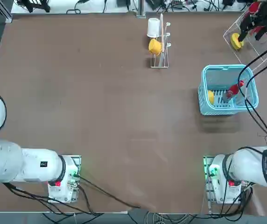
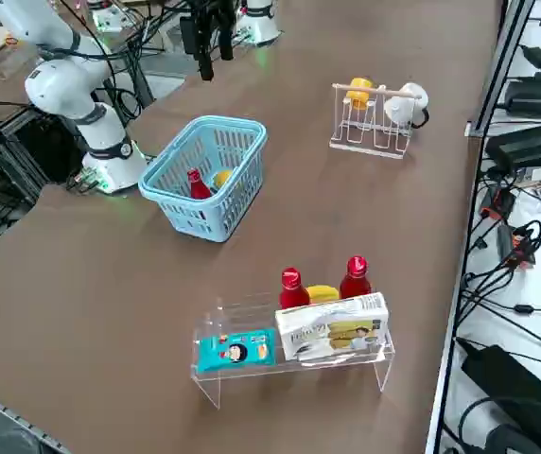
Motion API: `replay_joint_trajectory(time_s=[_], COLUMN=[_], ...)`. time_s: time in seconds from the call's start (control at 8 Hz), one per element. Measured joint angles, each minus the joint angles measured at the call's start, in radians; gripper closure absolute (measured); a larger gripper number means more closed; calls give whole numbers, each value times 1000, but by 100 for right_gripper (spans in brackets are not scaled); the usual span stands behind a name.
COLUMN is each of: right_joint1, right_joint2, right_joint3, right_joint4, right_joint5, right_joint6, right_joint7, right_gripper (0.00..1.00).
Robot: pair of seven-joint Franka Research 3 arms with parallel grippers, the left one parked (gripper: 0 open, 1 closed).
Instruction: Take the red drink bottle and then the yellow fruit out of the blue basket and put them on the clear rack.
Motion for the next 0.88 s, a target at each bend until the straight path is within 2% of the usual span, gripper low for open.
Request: replay_joint_trajectory(time_s=[0.88], right_joint1=[-28], right_joint2=[40], right_joint3=[-6], right_joint4=[18], right_joint5=[-8], right_joint6=[-17], right_joint7=[-5], right_gripper=[0])
